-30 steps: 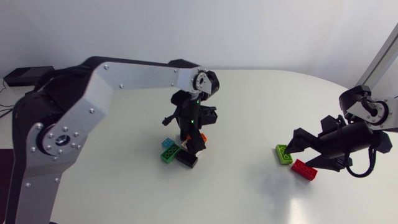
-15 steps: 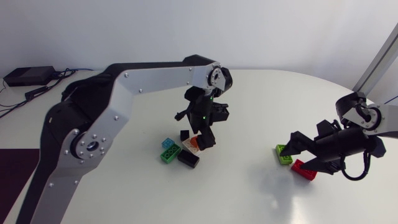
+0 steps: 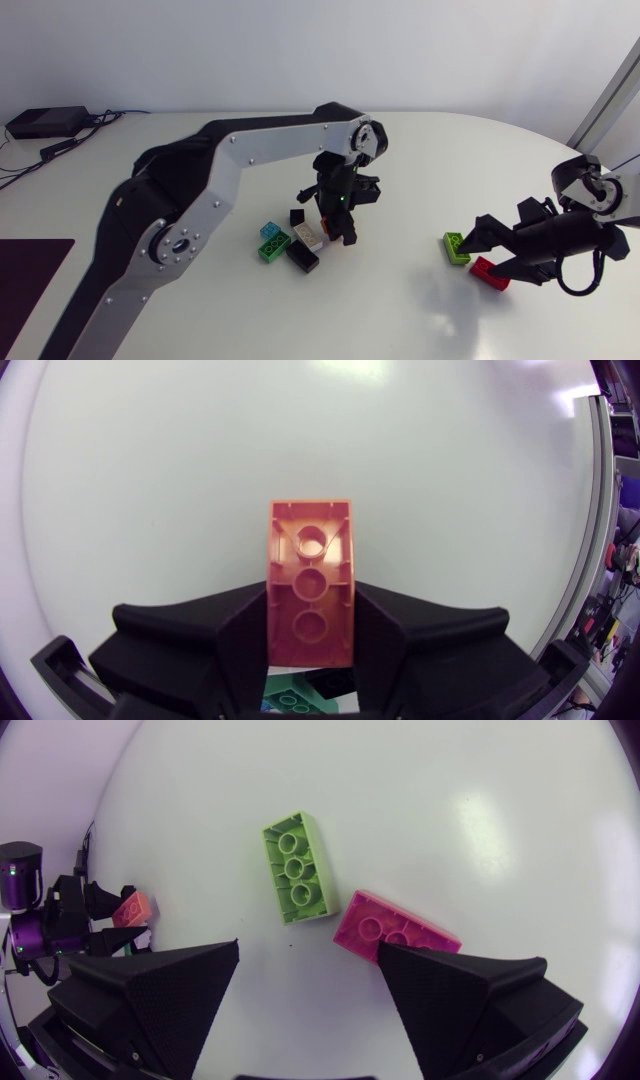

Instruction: Sort duplo bricks by size, large to the right and small to the left

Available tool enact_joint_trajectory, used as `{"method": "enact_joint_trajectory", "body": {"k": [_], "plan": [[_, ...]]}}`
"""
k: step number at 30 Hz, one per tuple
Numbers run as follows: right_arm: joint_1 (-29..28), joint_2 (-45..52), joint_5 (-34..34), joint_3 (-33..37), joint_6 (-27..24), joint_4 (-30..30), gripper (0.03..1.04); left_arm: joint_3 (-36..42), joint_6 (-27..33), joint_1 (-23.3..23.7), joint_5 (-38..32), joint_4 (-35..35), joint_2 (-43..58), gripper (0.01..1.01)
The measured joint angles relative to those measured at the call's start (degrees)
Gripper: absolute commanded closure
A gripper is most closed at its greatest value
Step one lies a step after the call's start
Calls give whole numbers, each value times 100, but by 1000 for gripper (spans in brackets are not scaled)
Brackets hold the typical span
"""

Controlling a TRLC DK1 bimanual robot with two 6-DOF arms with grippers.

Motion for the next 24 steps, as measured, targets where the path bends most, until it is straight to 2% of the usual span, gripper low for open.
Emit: {"method": "enact_joint_trajectory", "body": {"k": [5, 10, 11, 12, 13, 14, 16, 20, 22, 24], "plan": [[-52, 0, -85, -9, -15, 0, 66, 411, -109, -291, 76, 42, -2, 757], [-168, -2, -131, -94, -24, -4, 66, 774, -339, -957, 695, 339, 140, 705], [-210, -4, -149, -103, -52, -20, 66, 1054, -437, -1104, 765, 345, 282, 611], [-256, -13, -157, -105, -85, -26, 66, 1353, -501, -1222, 789, 334, 428, 443], [-310, -22, -157, -103, -125, -46, 66, 1679, -568, -1318, 804, 280, 627, 211], [-363, -33, -168, -103, -149, -66, 66, 2039, -610, -1397, 809, 170, 833, 31], [-455, -68, -170, -103, -192, -98, 66, 2730, -682, -1464, 809, -179, 1215, 34], [-400, -87, -170, -44, -256, -251, 66, 4610, -890, -1357, 632, -1207, 2240, 43], [-203, -122, -173, 0, -249, -289, 66, 4983, -988, -1211, 361, -1567, 2621, 46], [44, -175, -175, 50, -221, -306, 66, 5071, -1213, -960, 350, -1838, 2793, 90]]}}
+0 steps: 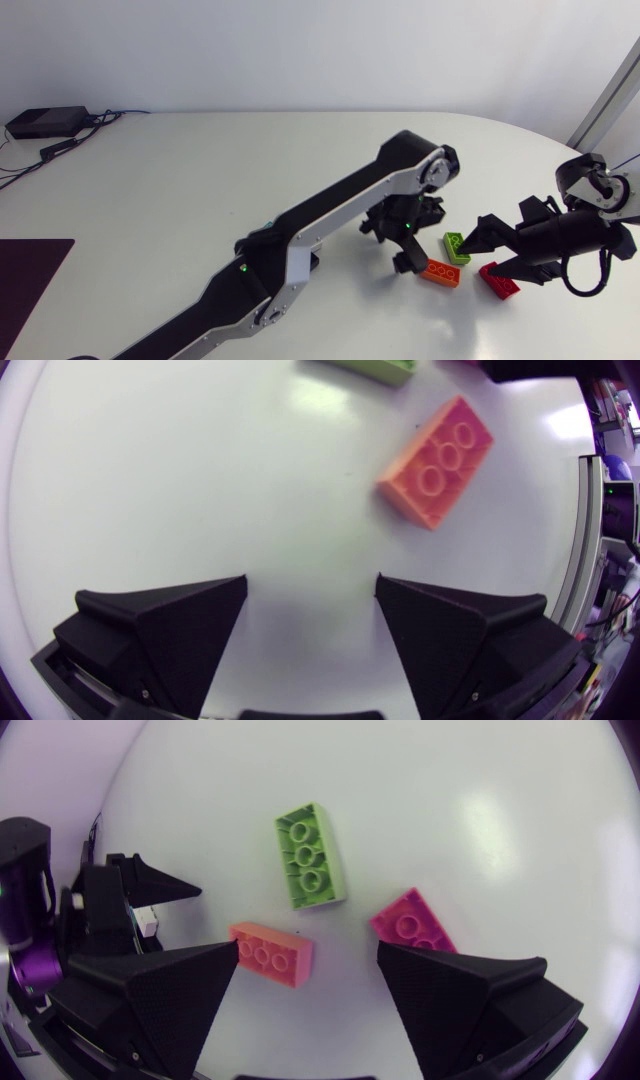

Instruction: Sort duplo bricks by size, large to the right and small to the left

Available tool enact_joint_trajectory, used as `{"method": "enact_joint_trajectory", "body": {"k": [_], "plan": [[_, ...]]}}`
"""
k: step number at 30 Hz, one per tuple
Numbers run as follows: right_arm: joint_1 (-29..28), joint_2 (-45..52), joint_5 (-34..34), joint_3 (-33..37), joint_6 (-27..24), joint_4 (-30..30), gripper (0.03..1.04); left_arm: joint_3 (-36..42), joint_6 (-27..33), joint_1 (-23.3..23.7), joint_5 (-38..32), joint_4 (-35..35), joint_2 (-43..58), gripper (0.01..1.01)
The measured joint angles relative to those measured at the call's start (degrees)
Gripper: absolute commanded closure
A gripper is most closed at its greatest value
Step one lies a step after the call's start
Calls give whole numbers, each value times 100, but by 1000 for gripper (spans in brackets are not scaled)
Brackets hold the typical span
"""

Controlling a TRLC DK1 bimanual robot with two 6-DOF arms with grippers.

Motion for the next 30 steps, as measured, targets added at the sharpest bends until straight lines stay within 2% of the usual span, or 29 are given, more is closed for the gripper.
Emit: {"method": "enact_joint_trajectory", "body": {"k": [2, 7, 11, 15, 24, 27, 30], "plan": [[258, -55, -9, 63, 98, 4, 66, 26, -164, 284, -72, -50, -39, 143], [527, -138, -17, 94, 256, 7, 66, -66, -68, 791, -179, -87, -402, 138], [527, -140, -20, 94, 275, 7, 66, -133, 68, 660, -175, -28, -1132, 139], [527, -188, -20, 94, 275, 4, 66, -787, 120, 496, -168, 0, -1915, 125], [678, -374, -17, 94, 278, 7, 66, -1858, 118, 629, -173, 83, -2120, 111], [713, -374, -17, 94, 278, 37, 66, -2911, 120, 678, -190, 789, -2527, 108], [717, -376, -17, 90, 278, 96, 66, -4861, 140, 682, -391, 1878, -3438, 82]]}}
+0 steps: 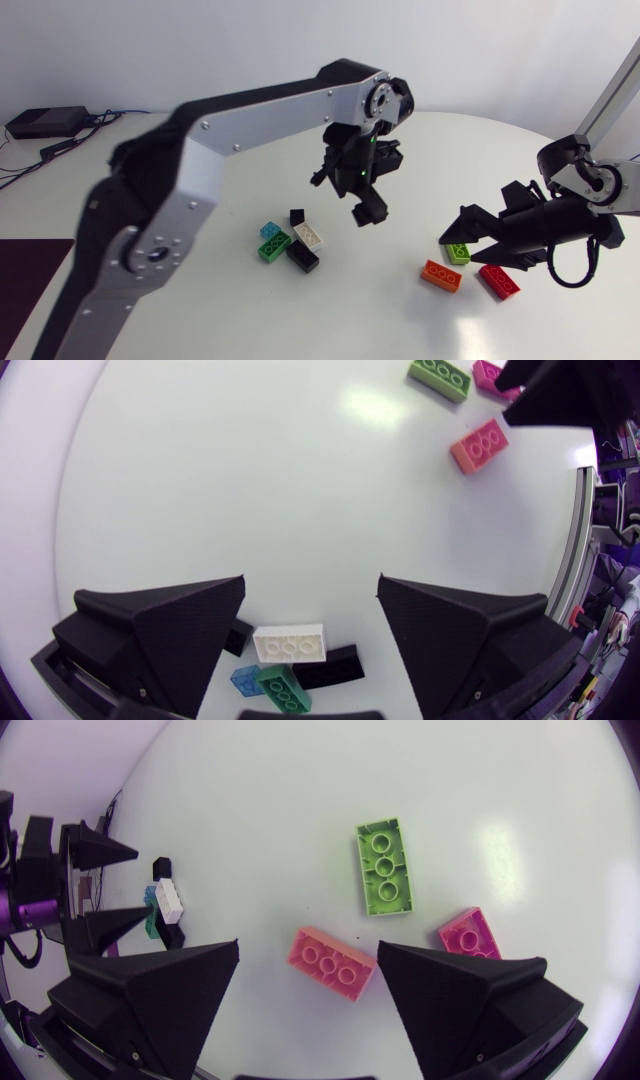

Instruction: Sort duplo bricks by size, large to the right and small to the left

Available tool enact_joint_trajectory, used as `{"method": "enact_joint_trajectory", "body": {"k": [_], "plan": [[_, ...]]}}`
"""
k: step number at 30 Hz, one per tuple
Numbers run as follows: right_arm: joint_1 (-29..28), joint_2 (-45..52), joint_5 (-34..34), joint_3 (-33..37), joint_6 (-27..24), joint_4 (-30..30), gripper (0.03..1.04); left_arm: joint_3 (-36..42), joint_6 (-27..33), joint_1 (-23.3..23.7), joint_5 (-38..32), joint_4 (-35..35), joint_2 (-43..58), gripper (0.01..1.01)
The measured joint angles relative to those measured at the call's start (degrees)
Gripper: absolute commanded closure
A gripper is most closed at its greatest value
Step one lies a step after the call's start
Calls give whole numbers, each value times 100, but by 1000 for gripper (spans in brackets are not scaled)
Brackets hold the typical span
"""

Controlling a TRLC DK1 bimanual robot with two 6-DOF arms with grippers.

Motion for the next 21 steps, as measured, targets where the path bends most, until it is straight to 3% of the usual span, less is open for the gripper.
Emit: {"method": "enact_joint_trajectory", "body": {"k": [3, 8, 15, 21], "plan": [[42, -4, 2, -2, 42, 26, 66, -1285, 2, 46, -46, 422, -693, 82], [474, -26, 114, -7, 238, 249, 66, -2288, 20, 417, -90, 723, -1545, 67], [2179, 413, 901, 157, 450, 654, 66, -3418, 17, 859, -151, 1285, -2601, 59], [3504, 1373, 1777, 997, 446, 920, 66, -4280, 15, 1180, -151, 1641, -3252, 56]]}}
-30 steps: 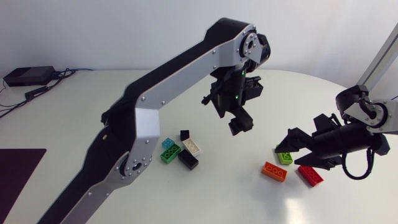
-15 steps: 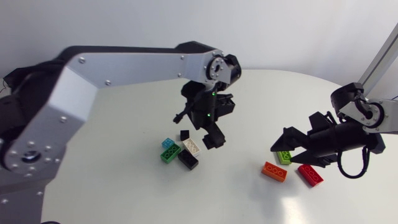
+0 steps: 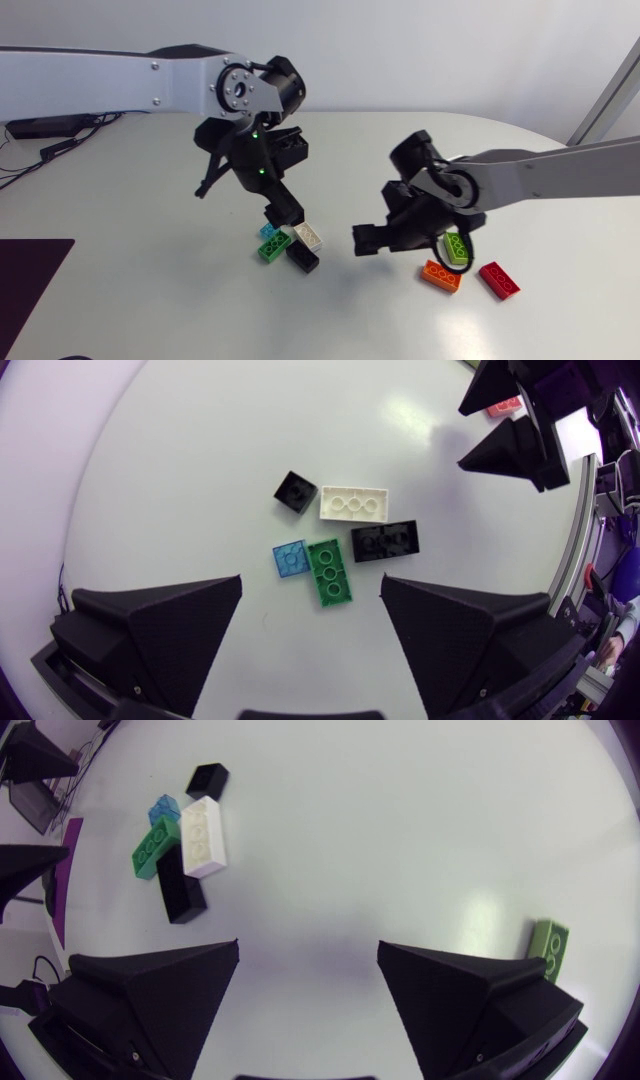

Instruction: Sort duplo bricks by size, large to the right and small to the left

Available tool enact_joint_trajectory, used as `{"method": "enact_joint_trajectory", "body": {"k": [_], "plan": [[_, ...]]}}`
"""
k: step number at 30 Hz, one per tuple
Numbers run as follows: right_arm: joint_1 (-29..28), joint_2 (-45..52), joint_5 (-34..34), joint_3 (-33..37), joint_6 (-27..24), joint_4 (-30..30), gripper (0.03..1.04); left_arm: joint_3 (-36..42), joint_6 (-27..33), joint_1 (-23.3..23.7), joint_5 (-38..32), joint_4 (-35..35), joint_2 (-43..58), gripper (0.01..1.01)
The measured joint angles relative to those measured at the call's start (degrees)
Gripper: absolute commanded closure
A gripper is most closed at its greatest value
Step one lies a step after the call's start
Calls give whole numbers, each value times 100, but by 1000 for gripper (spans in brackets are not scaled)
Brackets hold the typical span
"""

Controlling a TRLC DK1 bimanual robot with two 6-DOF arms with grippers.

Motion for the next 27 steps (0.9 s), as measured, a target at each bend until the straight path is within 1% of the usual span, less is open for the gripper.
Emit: {"method": "enact_joint_trajectory", "body": {"k": [4, 9, 12, 17, 21, 27], "plan": [[549, 328, 289, 778, -79, 28, 66, -232, -4, 280, -9, 81, -420, 56], [866, 837, 474, 1569, -363, 109, 66, -433, -20, 424, -42, 131, -874, 56], [964, 1211, 621, 1742, -612, 199, 67, -599, -42, 428, -42, 234, -1029, 56], [1058, 1670, 855, 1757, -933, 326, 67, -831, -131, 428, -42, 293, -1215, 56], [1071, 1923, 903, 2000, -1078, 330, 67, -837, -149, 448, -42, 323, -1272, 56], [1086, 2107, 920, 2474, -1121, 341, 67, -872, -149, 455, -42, 339, -1283, 56]]}}
